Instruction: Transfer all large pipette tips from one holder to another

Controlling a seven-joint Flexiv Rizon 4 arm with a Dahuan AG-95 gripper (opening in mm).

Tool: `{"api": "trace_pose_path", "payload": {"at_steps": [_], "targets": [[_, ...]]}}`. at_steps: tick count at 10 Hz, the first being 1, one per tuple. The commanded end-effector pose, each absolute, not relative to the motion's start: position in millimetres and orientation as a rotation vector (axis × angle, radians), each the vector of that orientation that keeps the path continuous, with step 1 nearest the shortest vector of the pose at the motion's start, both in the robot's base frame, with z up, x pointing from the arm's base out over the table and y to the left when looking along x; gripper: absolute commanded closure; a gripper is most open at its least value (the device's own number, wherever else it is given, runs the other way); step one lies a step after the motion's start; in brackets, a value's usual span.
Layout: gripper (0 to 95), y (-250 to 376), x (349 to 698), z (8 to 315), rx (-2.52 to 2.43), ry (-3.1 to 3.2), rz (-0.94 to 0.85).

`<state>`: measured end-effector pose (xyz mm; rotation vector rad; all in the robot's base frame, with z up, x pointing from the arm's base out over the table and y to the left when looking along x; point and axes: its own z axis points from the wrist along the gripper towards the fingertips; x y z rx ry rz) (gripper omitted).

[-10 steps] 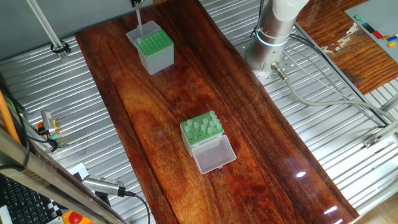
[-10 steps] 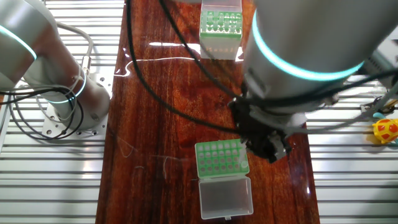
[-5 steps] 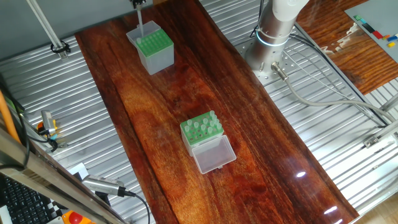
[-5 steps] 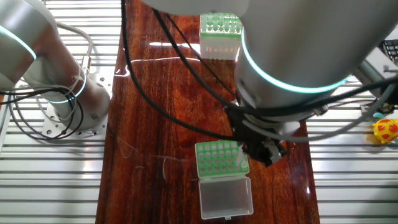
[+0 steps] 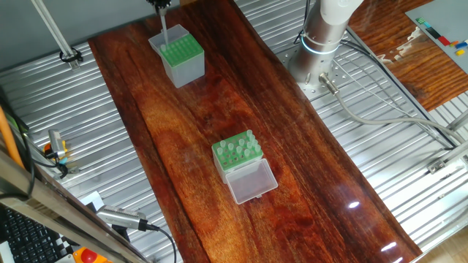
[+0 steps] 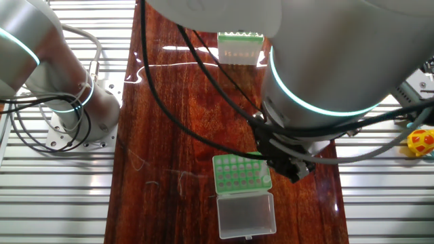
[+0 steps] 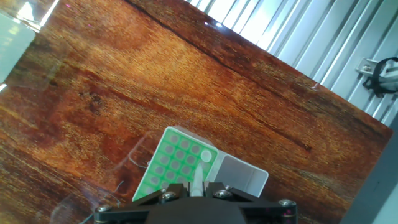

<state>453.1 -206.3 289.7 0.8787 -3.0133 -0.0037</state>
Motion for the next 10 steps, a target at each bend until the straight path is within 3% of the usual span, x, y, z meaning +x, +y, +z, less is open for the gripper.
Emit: {"api": "trace_pose_path", "payload": {"at_steps": [1,10], "targets": [[95.0,-206.2,453.1,288.7,0.882,-3.013,-0.001],[95.0,-209.2,448.7,281.6,0.887,-3.013,-0.002]]}}
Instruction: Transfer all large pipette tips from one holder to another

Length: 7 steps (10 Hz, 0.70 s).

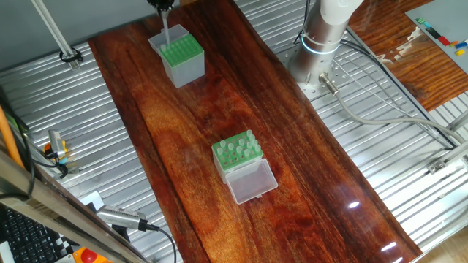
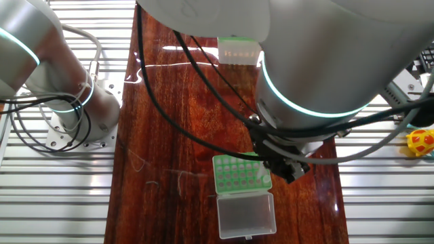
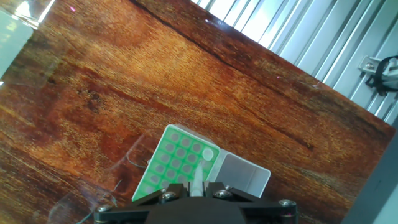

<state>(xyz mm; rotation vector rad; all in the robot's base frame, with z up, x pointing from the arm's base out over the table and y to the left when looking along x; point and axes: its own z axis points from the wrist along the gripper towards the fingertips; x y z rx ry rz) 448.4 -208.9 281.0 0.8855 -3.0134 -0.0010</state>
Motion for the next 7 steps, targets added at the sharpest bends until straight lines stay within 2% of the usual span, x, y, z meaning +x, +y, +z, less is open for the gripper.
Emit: {"api": "trace_pose_path", "payload": {"at_steps": [1,7], "targets": [[95.0,-209.9,447.8,281.4,0.887,-3.012,-0.002],[95.0,-214.9,441.6,278.7,0.889,-3.019,-0.008]]}}
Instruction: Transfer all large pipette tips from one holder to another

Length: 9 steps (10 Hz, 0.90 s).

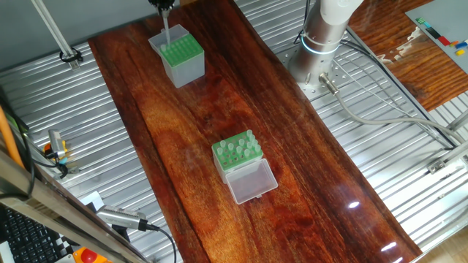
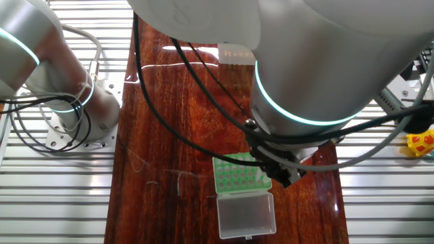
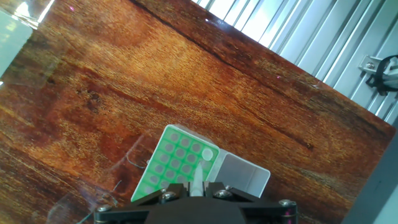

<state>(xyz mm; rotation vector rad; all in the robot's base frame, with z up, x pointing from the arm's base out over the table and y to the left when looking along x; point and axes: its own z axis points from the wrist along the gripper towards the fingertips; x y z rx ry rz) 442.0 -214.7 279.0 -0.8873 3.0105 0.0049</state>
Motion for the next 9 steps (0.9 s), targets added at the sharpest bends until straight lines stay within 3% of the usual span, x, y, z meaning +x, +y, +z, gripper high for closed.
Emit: {"api": "trace_pose_path", "payload": {"at_steps": [1,9], "targets": [[95.0,-215,441,278,-0.884,3.008,0.010],[95.0,-214,445,263,-0.880,2.990,0.015]]}}
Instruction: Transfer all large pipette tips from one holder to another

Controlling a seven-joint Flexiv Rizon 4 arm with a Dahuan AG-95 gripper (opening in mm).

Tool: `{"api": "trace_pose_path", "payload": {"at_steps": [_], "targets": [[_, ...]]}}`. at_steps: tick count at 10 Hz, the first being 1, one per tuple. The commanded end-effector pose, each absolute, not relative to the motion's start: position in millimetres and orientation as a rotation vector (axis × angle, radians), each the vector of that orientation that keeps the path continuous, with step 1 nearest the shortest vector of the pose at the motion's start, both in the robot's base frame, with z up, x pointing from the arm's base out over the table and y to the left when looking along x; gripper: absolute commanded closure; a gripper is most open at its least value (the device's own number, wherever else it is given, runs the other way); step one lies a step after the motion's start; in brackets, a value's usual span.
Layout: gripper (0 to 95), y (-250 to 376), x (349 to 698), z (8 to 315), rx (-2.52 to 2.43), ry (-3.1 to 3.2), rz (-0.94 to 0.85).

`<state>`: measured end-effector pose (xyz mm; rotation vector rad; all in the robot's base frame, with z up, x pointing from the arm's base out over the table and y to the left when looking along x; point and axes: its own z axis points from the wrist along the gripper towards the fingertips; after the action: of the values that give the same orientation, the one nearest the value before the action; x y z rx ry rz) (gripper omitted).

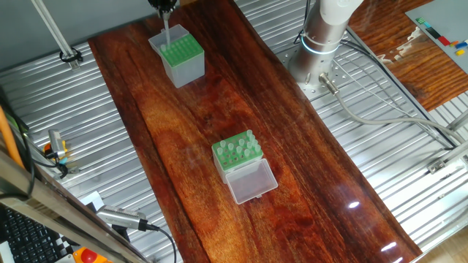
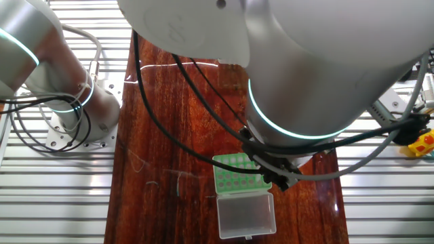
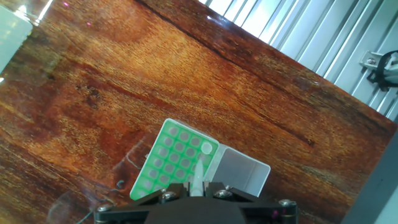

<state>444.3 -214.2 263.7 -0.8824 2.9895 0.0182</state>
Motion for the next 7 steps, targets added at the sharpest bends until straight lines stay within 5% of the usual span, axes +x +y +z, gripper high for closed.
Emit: {"api": "trace_pose_path", "payload": {"at_steps": [1,2,3,7], "targets": [[95.0,-212.7,445.8,261.7,-0.880,2.989,0.016],[76.0,-212.1,447.3,262.2,-0.890,2.982,0.019],[38.0,-211.8,448.3,262.7,-0.891,2.981,0.022],[38.0,-210.2,455.5,267.0,-0.902,2.974,0.032]]}}
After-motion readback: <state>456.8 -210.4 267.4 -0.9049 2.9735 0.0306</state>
